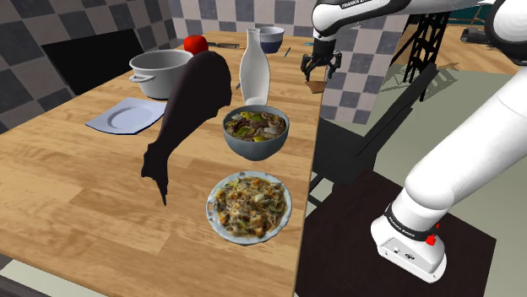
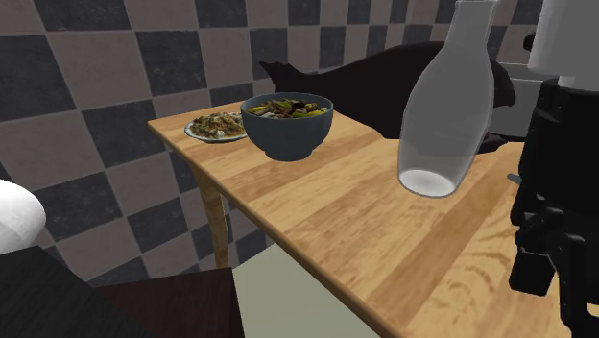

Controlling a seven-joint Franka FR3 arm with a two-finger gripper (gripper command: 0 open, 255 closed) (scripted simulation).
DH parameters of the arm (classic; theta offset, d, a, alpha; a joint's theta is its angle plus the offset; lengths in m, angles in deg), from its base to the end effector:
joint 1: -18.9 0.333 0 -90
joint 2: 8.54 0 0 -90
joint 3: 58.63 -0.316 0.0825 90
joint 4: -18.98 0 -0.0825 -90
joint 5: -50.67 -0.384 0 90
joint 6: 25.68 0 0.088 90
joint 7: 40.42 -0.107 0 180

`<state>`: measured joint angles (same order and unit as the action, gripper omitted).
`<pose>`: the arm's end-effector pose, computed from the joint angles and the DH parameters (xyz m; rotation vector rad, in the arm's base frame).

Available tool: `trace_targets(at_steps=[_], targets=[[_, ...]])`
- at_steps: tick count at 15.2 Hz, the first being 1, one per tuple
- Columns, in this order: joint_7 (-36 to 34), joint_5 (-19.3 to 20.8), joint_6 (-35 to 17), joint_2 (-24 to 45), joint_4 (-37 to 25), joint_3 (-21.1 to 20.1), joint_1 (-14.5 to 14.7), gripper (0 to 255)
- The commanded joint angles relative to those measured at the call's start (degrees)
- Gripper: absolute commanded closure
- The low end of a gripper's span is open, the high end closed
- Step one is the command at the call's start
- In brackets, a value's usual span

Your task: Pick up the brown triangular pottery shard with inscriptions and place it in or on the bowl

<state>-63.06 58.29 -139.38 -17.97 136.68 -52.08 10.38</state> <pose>0.4976 -0.1453 0.5178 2.8986 -0.9121 0.1535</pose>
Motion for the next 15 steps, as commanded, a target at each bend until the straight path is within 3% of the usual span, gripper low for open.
trace_targets(at_steps=[1, 7, 14, 15], targets=[[-0.95, 1.01, -2.12, -1.05, 2.68, -0.03, -0.24, 0], [-0.99, 1.16, -6.36, 0.39, 5.45, 0.33, -0.47, 0], [-0.98, 1.16, -6.35, 0.39, 5.44, 0.33, -0.47, 0], [-0.98, 1.16, -6.35, 0.39, 5.44, 0.33, -0.47, 255]])
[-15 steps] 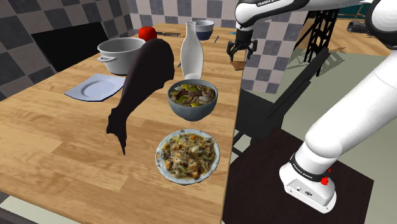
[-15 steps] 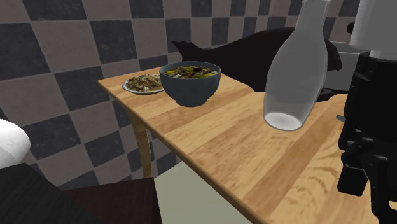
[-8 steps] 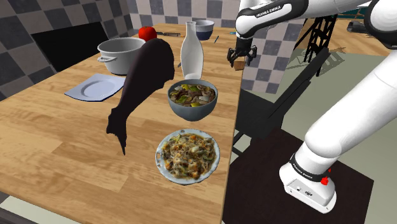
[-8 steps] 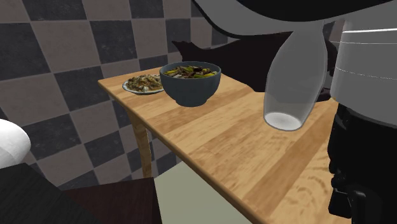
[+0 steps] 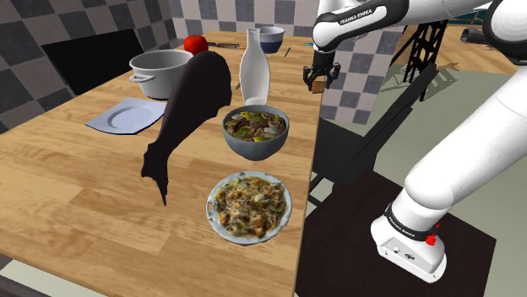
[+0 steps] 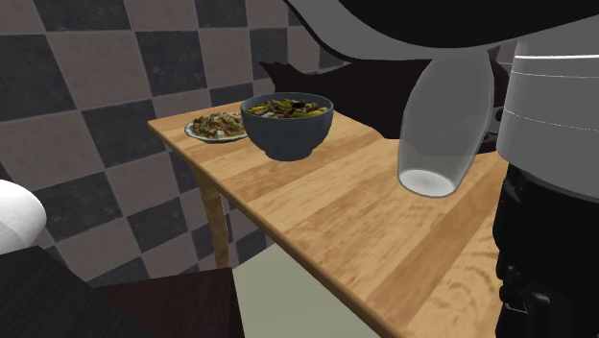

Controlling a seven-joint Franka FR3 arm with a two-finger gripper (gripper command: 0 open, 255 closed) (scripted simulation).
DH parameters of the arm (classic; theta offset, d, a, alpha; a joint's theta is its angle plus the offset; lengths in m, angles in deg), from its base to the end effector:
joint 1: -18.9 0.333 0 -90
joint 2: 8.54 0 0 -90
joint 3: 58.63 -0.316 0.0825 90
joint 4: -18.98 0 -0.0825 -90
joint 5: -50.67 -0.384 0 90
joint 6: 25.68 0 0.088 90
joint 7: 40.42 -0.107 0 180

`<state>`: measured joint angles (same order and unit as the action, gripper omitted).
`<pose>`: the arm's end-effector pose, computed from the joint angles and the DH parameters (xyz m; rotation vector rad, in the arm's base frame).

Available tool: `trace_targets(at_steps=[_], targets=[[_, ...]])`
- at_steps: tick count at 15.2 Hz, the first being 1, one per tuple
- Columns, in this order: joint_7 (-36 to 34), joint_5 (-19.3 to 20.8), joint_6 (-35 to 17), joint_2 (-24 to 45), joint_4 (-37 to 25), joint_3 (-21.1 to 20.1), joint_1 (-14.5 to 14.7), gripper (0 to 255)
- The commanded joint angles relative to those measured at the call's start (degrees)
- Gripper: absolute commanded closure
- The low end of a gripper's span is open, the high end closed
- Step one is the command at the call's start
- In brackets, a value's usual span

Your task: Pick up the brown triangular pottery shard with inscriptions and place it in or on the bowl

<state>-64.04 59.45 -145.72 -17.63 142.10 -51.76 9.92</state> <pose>0.4928 -0.1497 0.4796 2.8831 -0.9211 0.1698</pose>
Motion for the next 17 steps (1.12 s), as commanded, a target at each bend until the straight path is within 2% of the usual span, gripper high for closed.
trace_targets(at_steps=[1, 9, 17], targets=[[0.0, 0.0, 0.0, 0.04, 0.03, 0.01, 0.0, 255], [0.0, 0.0, -0.02, 0.04, 0.04, 0.01, -0.01, 255], [0.66, -0.31, 6.1, -1.14, -4.93, -0.17, 0.12, 255]])
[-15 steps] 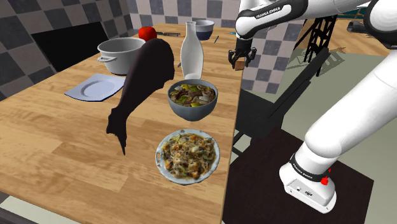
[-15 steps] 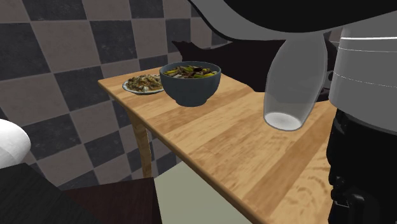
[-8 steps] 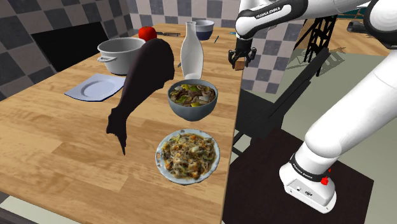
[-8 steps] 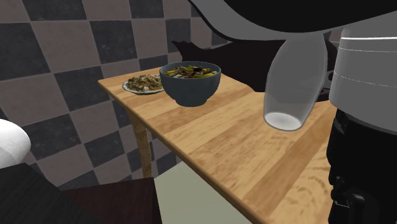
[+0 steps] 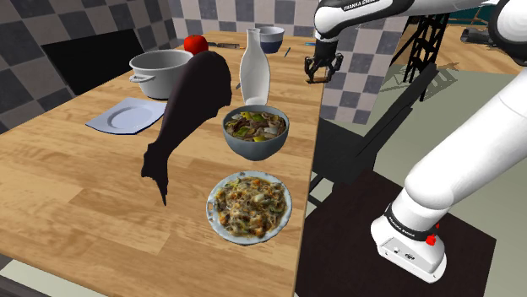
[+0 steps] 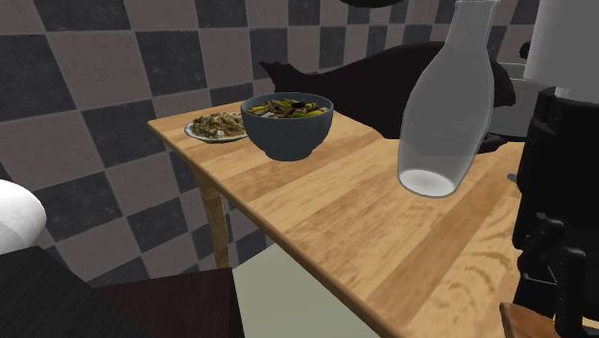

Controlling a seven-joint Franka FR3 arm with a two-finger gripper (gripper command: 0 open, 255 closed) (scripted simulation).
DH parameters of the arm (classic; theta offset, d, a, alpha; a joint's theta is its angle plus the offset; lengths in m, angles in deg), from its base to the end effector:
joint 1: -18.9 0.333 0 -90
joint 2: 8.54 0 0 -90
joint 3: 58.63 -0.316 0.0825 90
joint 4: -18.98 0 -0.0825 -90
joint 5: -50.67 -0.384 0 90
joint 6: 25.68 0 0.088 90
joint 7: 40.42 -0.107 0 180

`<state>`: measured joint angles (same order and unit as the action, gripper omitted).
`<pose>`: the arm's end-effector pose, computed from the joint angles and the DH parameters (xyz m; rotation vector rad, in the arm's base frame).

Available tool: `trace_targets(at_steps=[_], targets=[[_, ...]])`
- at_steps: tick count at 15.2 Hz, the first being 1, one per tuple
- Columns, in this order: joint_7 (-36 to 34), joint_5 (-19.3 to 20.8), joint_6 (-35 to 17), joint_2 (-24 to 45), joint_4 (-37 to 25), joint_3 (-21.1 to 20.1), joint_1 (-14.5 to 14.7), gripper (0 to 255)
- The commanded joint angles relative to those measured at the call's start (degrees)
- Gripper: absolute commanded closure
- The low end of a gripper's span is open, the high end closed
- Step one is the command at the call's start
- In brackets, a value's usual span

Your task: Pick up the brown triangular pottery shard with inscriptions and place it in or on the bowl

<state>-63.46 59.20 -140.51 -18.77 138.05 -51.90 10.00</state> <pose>0.4921 -0.1499 0.5153 2.8830 -0.9212 0.1686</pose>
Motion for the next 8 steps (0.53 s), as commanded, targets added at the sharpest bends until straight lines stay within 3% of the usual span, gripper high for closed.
trace_targets(at_steps=[1, 8], targets=[[0.16, -0.1, 1.65, -0.09, -1.56, -0.06, 0.04, 255], [0.74, -0.35, 6.99, -0.37, -6.63, -0.19, 0.14, 255]])
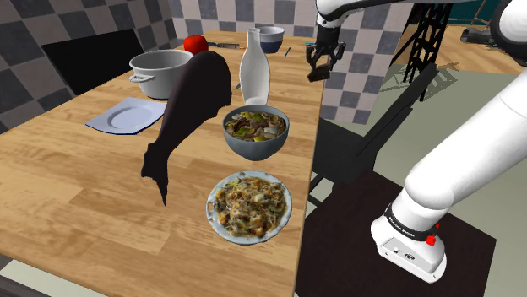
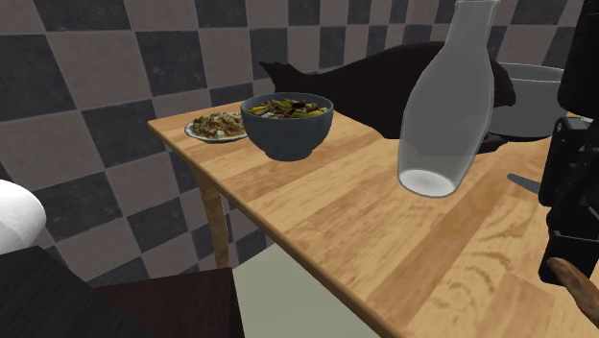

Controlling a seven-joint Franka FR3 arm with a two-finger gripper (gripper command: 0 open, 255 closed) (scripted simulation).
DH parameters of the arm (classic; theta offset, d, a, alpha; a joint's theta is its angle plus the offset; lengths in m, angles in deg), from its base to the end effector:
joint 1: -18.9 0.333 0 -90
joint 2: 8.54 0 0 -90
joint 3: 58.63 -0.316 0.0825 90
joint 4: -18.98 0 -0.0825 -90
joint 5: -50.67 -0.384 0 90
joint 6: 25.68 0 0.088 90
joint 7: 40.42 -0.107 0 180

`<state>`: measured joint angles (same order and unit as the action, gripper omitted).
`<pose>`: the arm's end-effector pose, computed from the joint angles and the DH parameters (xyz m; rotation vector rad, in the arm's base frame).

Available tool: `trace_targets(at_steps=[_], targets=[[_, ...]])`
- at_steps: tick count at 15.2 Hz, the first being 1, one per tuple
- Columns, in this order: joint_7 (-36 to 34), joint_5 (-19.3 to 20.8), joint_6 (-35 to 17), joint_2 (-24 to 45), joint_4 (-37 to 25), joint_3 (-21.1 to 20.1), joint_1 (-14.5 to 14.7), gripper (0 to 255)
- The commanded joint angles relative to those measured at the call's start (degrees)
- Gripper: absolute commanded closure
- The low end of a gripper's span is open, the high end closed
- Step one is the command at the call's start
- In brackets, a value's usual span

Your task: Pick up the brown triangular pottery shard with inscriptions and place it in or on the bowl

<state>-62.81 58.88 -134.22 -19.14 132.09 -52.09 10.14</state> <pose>0.4929 -0.1496 0.5588 2.8830 -0.9210 0.1689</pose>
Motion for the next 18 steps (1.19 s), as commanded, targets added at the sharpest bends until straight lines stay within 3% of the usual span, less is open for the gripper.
trace_targets(at_steps=[1, 15, 18], targets=[[0.18, -0.07, 1.46, 0.01, -1.46, -0.02, 0.02, 255], [1.44, -0.55, 12.32, 1.5, -13.87, -0.2, 0.15, 255], [-1.11, -0.36, 13.12, -0.66, -12.19, -1.79, 1.18, 255]])
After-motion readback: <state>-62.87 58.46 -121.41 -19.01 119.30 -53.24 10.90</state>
